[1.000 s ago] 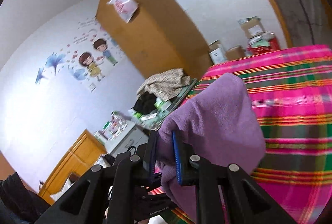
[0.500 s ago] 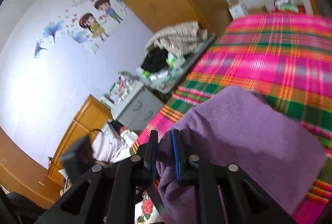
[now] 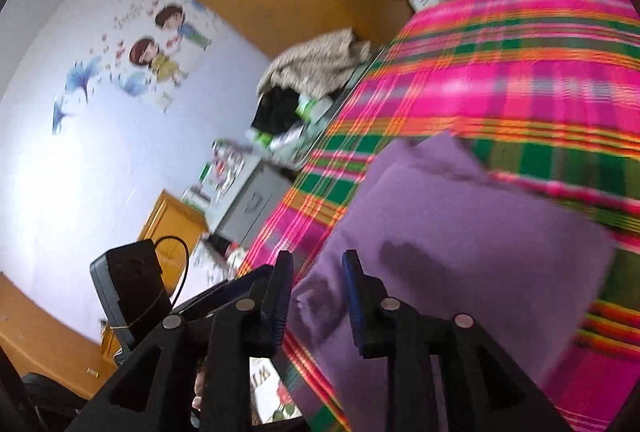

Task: Fold clothes
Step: 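Lift the lilac leg with the right tool and fold it over the stack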

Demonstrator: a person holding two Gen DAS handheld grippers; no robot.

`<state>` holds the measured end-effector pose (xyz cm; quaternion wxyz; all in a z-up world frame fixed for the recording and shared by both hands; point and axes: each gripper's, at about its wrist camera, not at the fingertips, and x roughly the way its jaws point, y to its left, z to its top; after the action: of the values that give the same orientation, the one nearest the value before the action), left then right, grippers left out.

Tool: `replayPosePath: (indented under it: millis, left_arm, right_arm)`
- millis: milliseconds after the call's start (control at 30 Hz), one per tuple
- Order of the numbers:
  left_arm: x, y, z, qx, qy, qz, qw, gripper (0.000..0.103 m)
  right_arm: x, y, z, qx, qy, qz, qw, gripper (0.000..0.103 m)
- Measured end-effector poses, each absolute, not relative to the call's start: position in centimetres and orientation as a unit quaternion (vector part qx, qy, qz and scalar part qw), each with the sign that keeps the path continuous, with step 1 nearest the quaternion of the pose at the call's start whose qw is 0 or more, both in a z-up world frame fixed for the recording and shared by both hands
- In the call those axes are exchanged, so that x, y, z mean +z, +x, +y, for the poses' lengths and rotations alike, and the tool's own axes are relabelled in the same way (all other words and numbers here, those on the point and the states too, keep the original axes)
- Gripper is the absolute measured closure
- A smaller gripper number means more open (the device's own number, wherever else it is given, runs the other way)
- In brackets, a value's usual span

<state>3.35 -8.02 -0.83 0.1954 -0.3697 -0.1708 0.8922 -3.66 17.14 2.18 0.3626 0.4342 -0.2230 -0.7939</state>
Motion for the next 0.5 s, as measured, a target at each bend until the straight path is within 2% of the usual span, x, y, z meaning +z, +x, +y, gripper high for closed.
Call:
replayPosePath:
  millis: [333, 367, 400, 433, 467, 500]
  left_arm:
    - [-3.4, -0.3, -6.0, 0.836, -0.444, -0.231, 0.226, 0.046]
    - [-3.4, -0.3, -6.0, 0.835, -0.443, -0.234, 0.228, 0.051]
    - [-3.3, -0.3, -5.9, 0.836, -0.441, -0.235, 0.228, 0.063]
    - [-3.0, -0.3, -5.9, 0.841, -0.436, -0.229, 0.225, 0.07]
    - [-2.7, -0.2, -5.8, 0.845, -0.431, -0.225, 0.222, 0.082]
    - [-2.5, -0.2, -5.9, 0.848, -0.426, -0.225, 0.221, 0.084]
  right_arm:
    - [0.1, -2.4, 23.0, -0.8, 0.436, -0.27, 0.312, 0.076]
    - [-0.1, -2.3, 23.4, -0.8, 0.435, -0.273, 0.309, 0.076]
    - [-0.2, -2.2, 23.7, -0.801, 0.435, -0.275, 0.306, 0.076]
    - [-0.4, -2.2, 24.0, -0.801, 0.434, -0.278, 0.304, 0.076]
    - [-0.5, -2.2, 24.2, -0.801, 0.433, -0.281, 0.302, 0.076]
    - [-0.6, -2.2, 24.5, -0.802, 0.431, -0.285, 0.299, 0.076]
